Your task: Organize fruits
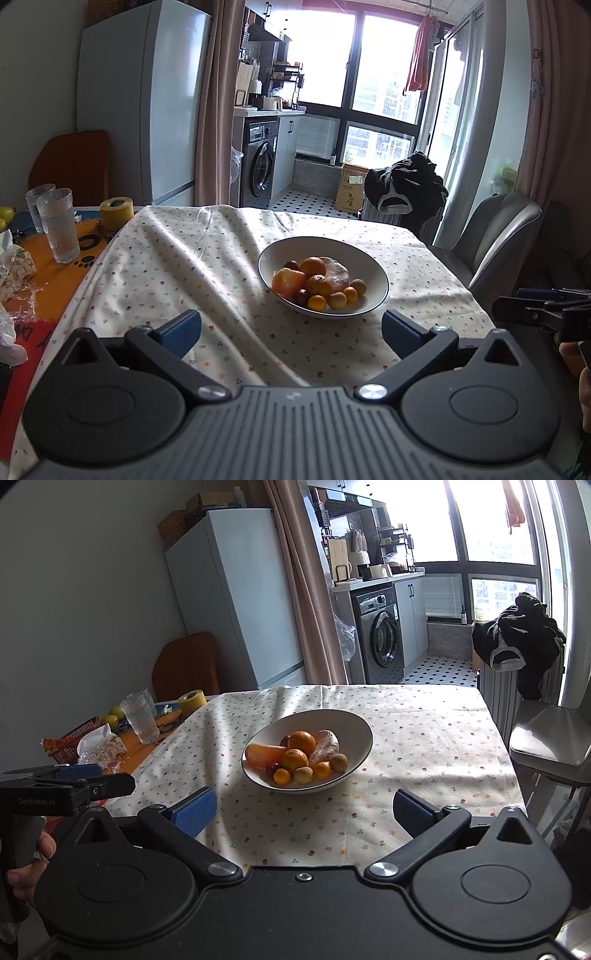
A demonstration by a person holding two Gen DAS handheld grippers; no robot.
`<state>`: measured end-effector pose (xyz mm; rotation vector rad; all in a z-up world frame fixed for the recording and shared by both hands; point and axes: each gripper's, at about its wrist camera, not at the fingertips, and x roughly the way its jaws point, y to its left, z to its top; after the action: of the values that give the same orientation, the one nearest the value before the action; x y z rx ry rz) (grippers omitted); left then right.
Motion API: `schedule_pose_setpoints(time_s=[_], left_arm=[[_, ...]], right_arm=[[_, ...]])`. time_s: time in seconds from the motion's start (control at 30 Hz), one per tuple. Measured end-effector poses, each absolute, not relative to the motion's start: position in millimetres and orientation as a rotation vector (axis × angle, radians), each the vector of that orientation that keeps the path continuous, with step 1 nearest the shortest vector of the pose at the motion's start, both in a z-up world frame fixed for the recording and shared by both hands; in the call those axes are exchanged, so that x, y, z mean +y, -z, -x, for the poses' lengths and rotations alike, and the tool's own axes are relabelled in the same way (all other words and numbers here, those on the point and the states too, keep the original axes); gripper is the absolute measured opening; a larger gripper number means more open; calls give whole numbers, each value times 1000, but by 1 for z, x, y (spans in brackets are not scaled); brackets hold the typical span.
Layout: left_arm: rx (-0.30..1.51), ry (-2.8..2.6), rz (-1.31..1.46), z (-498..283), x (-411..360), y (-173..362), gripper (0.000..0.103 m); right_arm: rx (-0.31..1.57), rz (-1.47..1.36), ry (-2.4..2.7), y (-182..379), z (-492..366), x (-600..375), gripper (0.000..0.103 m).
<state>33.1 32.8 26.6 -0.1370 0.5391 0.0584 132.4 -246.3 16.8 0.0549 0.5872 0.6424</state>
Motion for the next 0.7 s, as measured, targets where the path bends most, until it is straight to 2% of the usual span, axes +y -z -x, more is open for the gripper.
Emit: schedule_pose_setpoints(time_s=[0.7], left_arm=[[550,-72,158,-32,45,-26,103]], right_arm=[[599,-68,-650,-13,-134,-247,103]])
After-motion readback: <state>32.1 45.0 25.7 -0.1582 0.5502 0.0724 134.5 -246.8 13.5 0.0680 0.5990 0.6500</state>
